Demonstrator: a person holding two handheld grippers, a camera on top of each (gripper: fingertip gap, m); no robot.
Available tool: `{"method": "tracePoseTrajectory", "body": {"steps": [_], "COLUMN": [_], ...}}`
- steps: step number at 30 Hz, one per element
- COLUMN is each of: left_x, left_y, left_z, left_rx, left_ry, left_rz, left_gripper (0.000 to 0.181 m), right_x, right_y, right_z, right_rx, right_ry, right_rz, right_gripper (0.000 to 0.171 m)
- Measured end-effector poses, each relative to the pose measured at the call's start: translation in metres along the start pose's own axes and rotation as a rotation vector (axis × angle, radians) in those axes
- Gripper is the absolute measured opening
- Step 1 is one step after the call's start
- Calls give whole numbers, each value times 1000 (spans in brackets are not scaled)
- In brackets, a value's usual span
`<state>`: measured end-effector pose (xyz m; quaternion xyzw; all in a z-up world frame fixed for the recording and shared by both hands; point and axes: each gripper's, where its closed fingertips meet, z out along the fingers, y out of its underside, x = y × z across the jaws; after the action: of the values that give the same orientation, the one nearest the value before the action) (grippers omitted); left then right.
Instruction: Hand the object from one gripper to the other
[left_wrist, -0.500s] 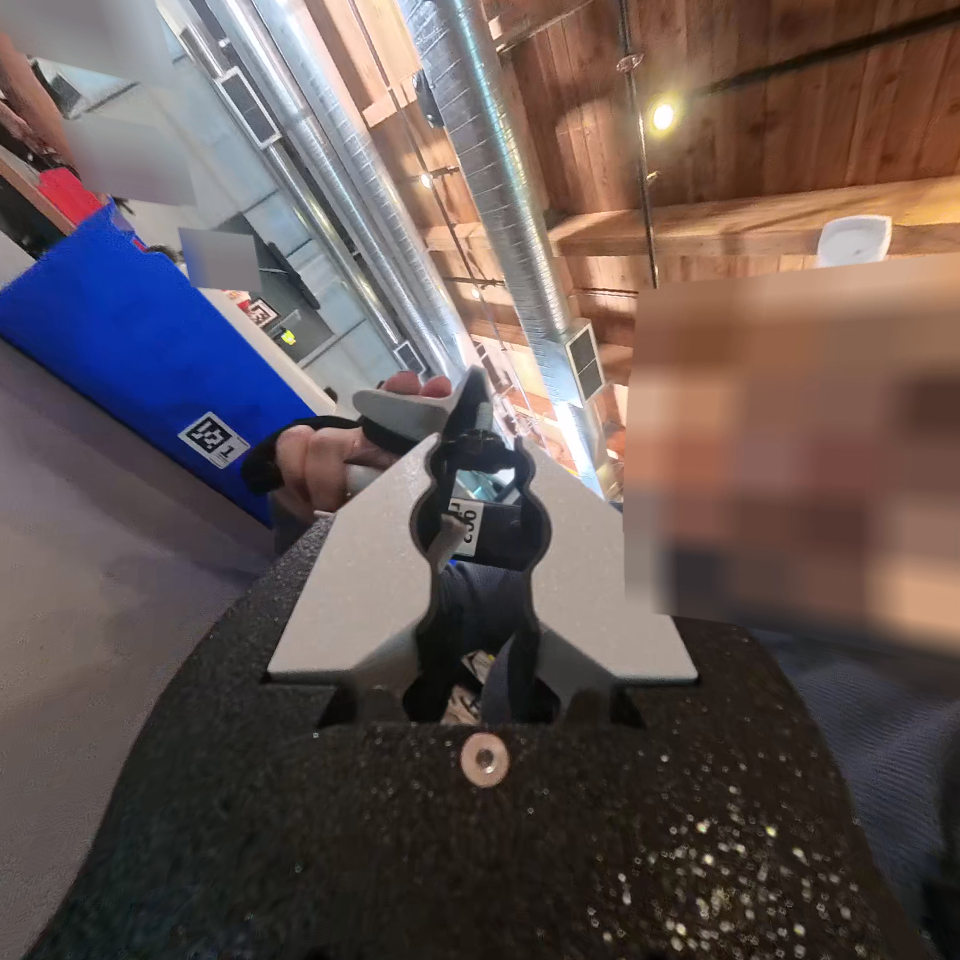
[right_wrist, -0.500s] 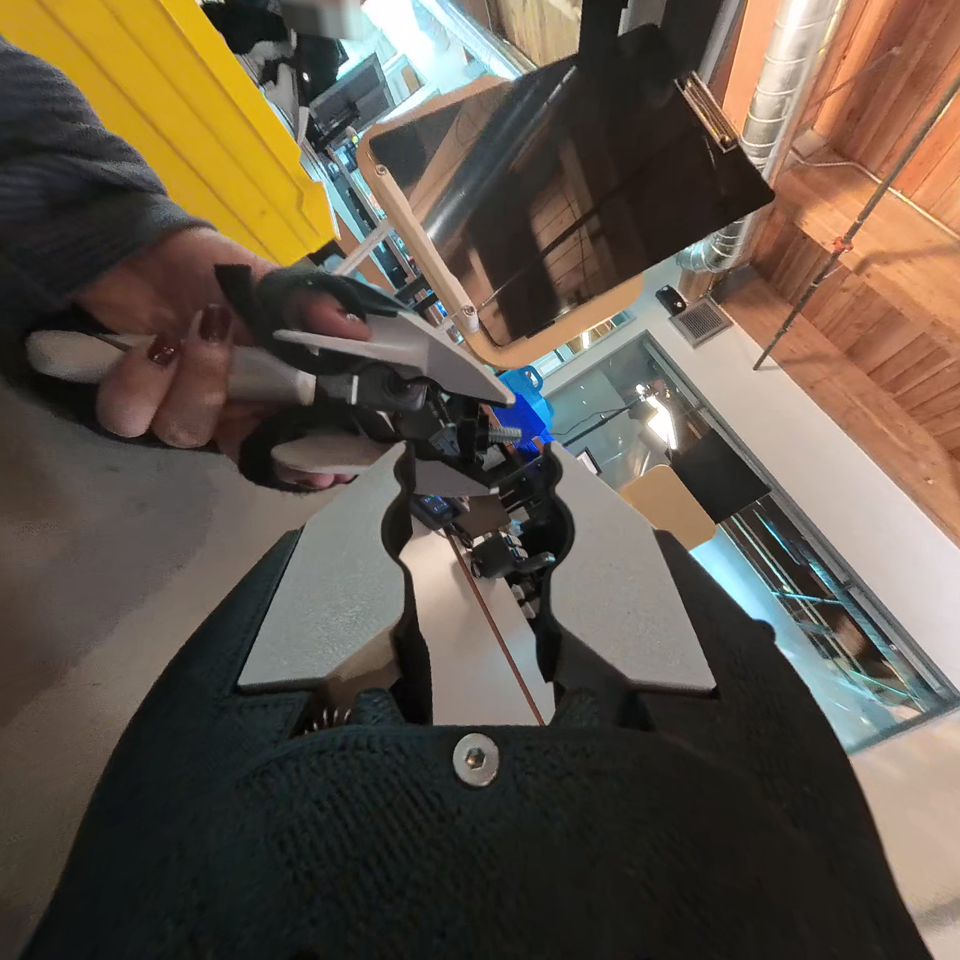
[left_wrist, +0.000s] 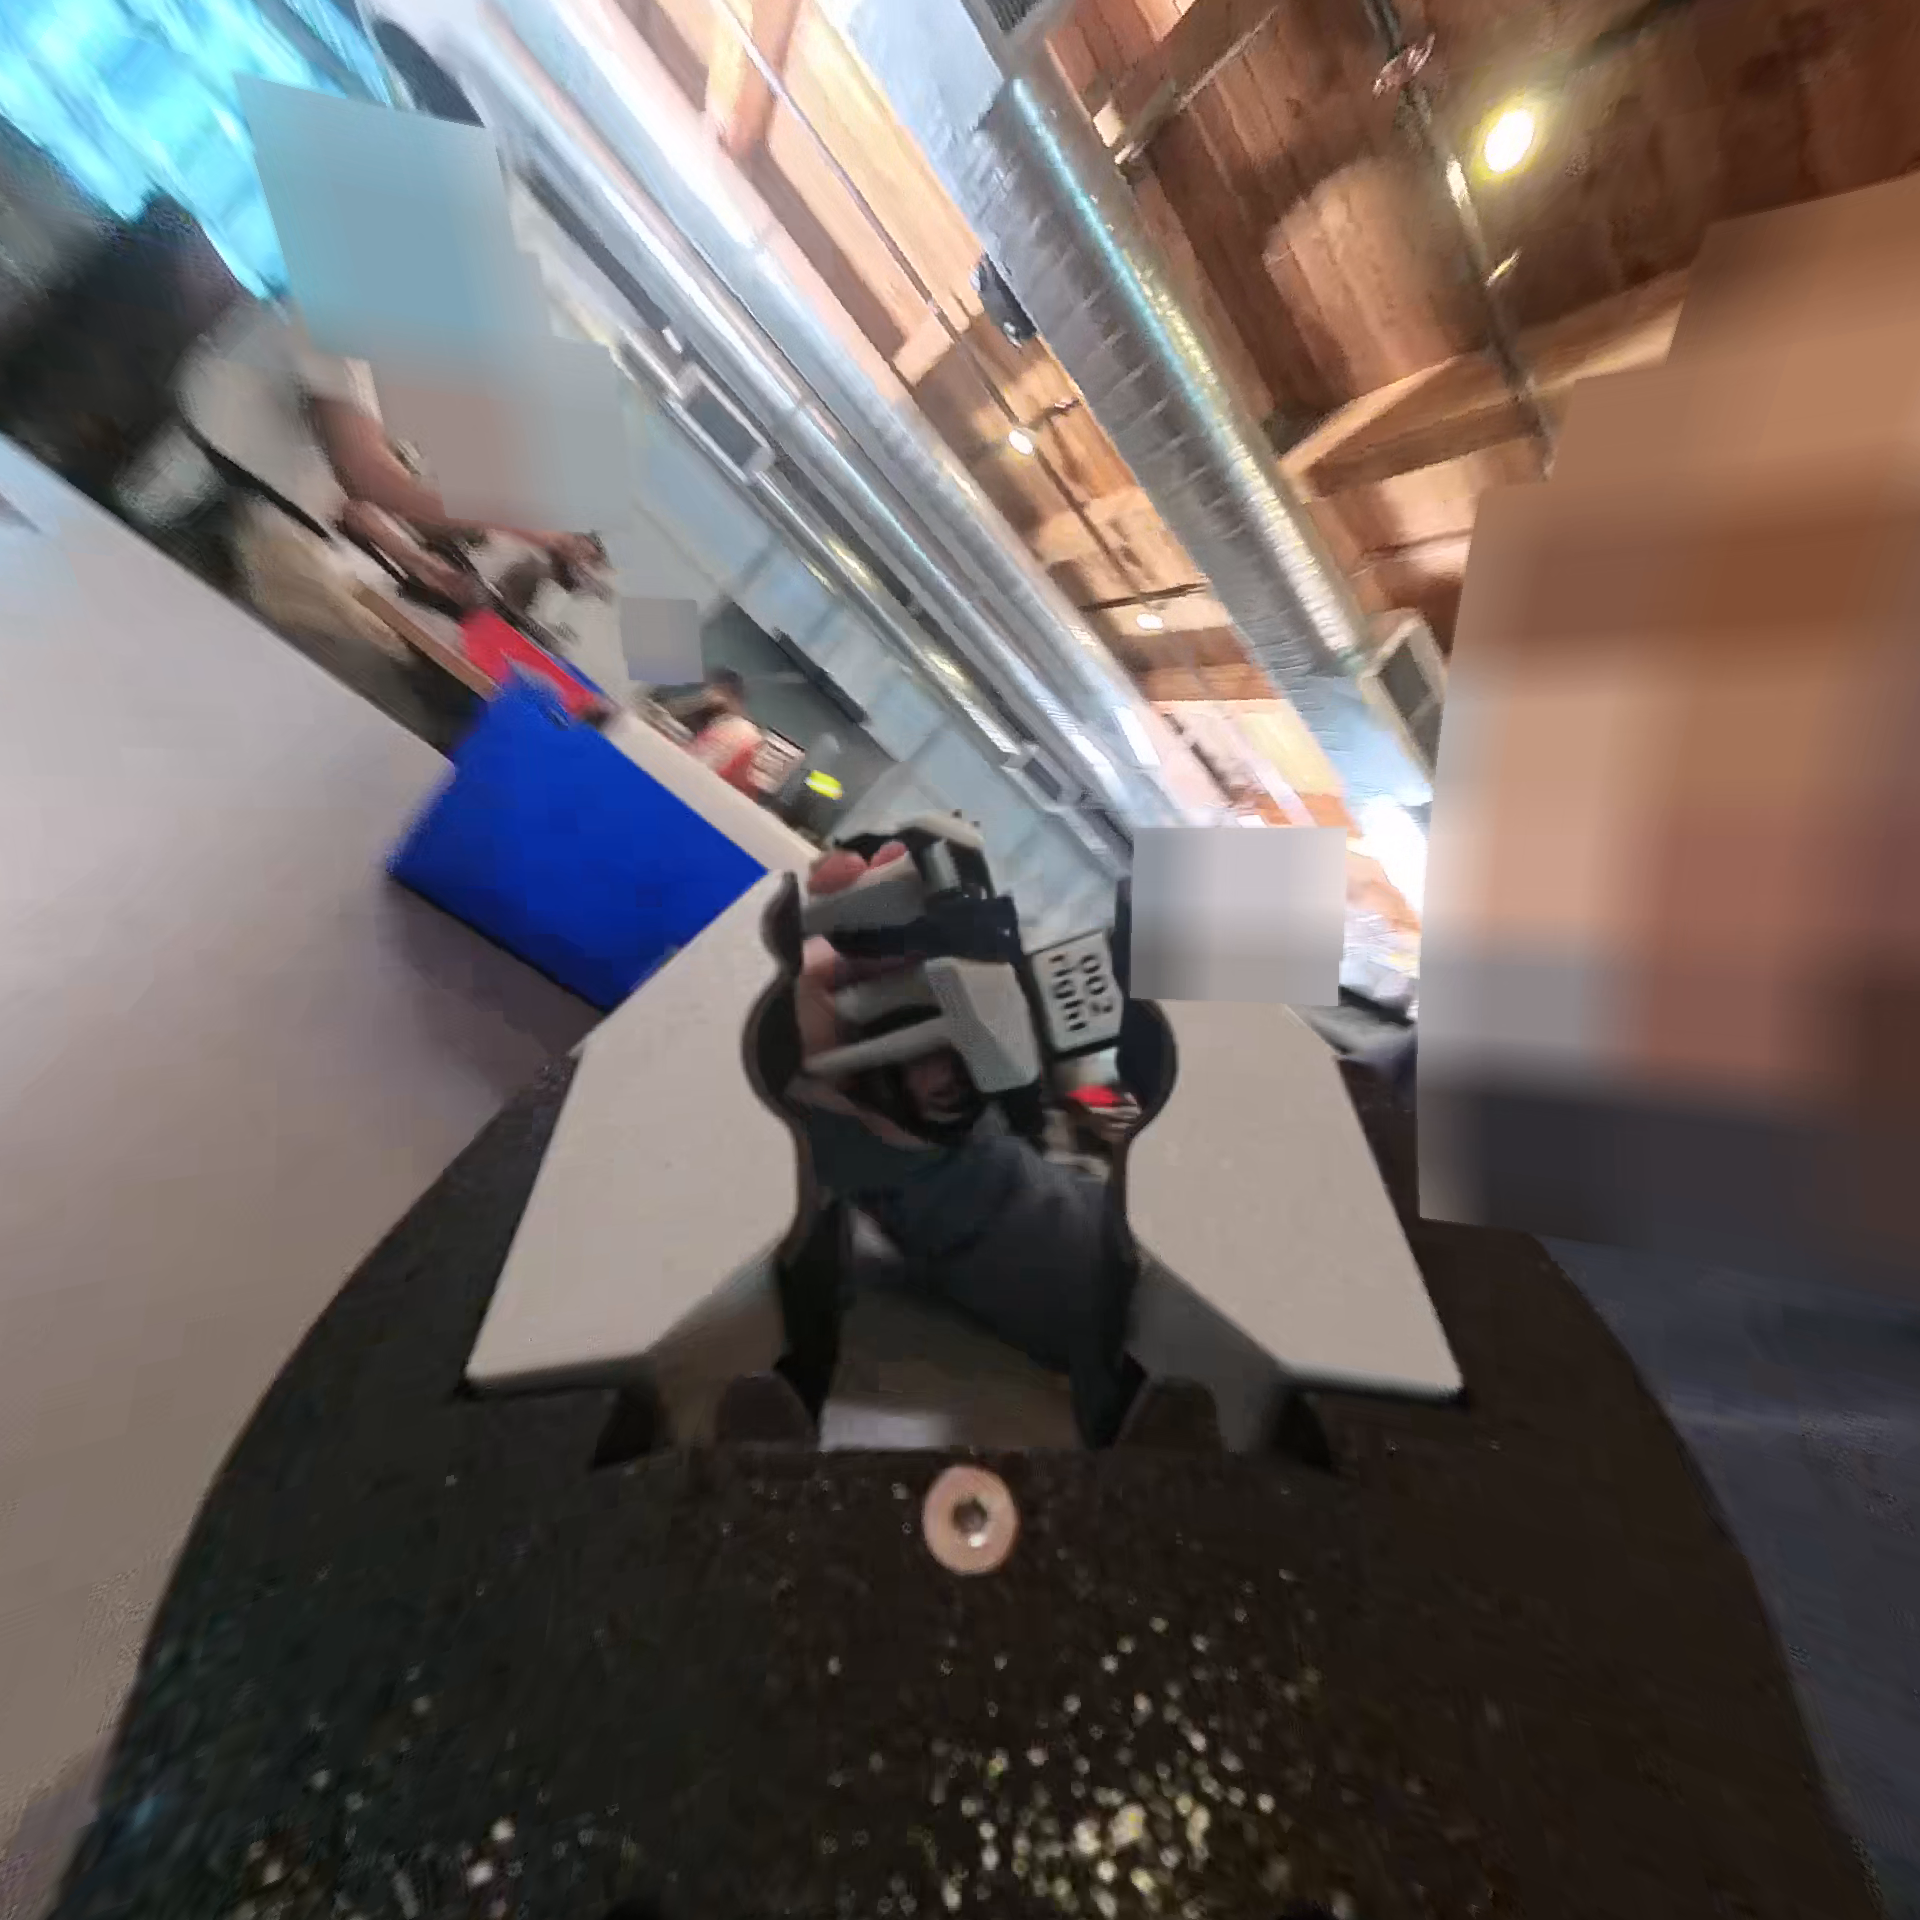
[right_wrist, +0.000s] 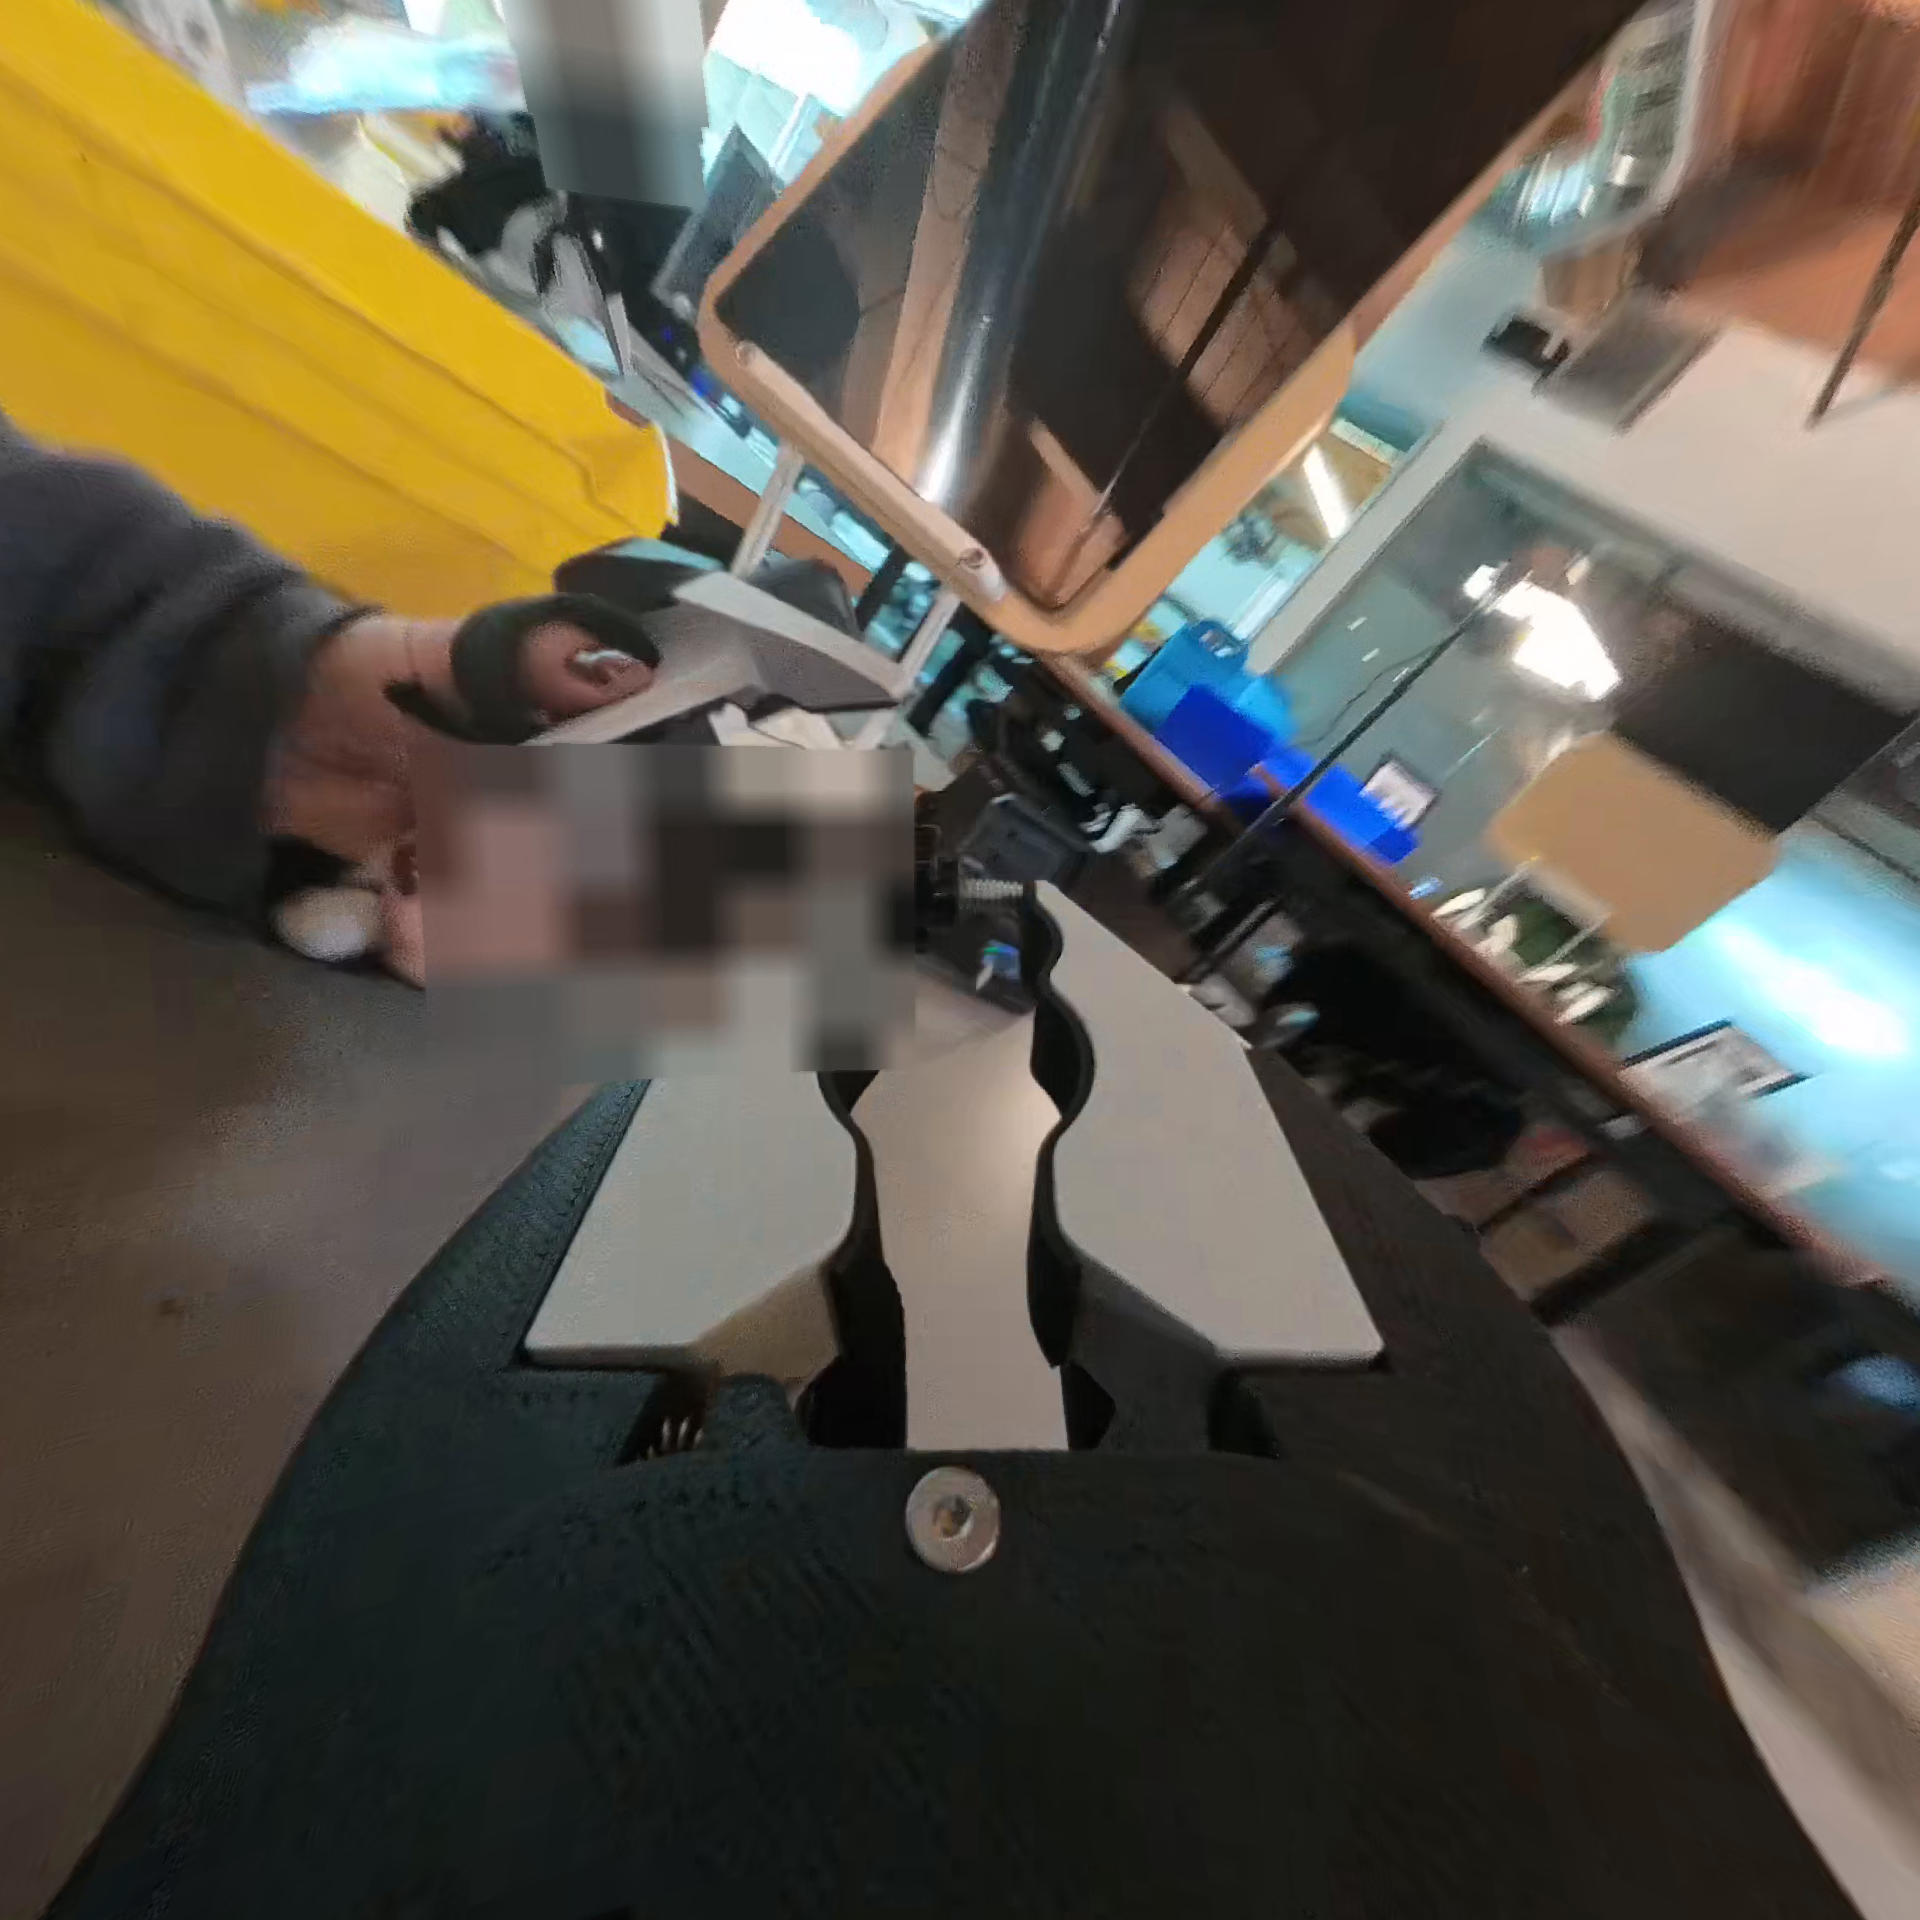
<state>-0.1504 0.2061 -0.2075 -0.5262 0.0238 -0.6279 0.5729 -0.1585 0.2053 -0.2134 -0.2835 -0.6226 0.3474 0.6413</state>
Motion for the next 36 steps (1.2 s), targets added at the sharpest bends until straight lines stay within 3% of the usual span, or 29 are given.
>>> {"method": "tracePoseTrajectory", "body": {"steps": [1, 6, 9, 14, 17, 21, 24, 27, 32, 36], "left_x": [1, -2, -17, -19, -23, -29, -34, -28, -12, 2], "left_y": [-7, 0, 21, 50, 45, 36, 28, 25, 35, 56], "left_z": [-5, -20, -18, -4, -7, -8, -12, -11, -22, -29], "left_rx": [12, -223, -431, -593, -605, -587, -527, -424, -407, -514], "left_ry": [-42, -335, -443, -435, -482, -550, -551, -418, -140, -20], "left_rz": [134, 964, 1336, 1618, 1666, 1566, 1296, 825, 171, -28], "left_gripper": [58, 61, 63, 40, 24, 24, 24, 23, 23, 23], "right_x": [1, -11, -21, -40, -45, -36, -19, -14, -28, -65], "right_y": [3, 15, 16, 17, 22, 25, 24, 23, 21, 21], "right_z": [0, 0, -3, -7, -8, -2, -2, -7, -4, 3], "right_rx": [-7, -37, -56, -116, -142, -111, -41, -22, -68, -73], "right_ry": [-36, -288, -418, -558, -574, -489, -376, -295, -149, -262], "right_rz": [101, 647, 849, 945, 946, 927, 816, 515, -243, -339], "right_gripper": [22, 22, 22, 22, 22, 24, 45, 54, 56, 48]}}
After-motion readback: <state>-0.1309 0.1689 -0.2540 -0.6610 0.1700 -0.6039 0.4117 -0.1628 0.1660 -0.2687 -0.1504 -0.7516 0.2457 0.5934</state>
